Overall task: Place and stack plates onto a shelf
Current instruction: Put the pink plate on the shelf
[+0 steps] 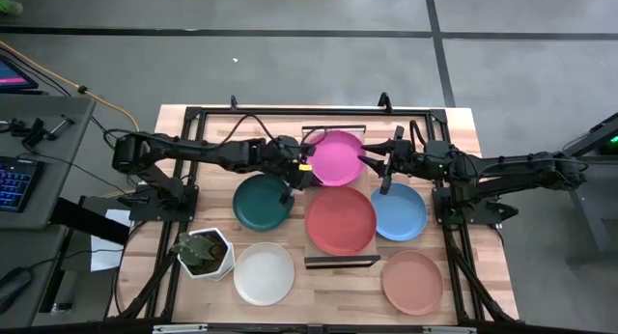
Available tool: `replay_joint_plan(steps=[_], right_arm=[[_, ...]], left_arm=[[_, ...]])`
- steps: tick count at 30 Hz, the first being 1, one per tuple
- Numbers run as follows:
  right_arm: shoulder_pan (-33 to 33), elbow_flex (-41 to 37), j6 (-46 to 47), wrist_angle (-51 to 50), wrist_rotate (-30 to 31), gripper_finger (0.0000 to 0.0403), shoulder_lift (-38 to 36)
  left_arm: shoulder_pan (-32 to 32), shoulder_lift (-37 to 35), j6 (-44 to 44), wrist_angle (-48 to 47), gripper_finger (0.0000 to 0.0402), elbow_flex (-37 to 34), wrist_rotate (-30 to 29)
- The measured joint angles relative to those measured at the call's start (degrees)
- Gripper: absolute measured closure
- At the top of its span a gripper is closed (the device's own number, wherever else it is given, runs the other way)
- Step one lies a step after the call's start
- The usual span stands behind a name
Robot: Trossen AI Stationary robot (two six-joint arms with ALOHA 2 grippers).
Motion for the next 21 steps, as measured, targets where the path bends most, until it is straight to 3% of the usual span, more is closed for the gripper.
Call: replay_joint_plan(steps=[21], right_arm=[[0.0, 0.0, 0.0, -0.79, 0.02, 0.0276, 0.0]], left_arm=[[-1.55, 1.06, -1.45, 0.39, 0.0373, 0.2, -3.12]])
